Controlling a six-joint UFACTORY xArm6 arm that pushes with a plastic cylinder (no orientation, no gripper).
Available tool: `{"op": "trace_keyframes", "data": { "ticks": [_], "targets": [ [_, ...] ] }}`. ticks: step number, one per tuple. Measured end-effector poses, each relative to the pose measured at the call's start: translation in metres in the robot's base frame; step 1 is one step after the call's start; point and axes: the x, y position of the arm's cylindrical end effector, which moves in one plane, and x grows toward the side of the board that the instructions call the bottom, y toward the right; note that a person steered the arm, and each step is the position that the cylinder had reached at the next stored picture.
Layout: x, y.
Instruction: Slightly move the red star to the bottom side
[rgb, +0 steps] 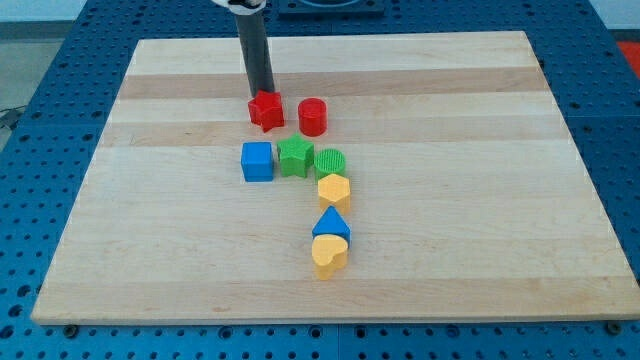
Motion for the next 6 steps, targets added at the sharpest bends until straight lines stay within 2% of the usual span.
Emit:
{"op": "trace_keyframes", "data": {
  "ticks": [6],
  "targets": [
    [0.032, 0.049]
  ]
}}
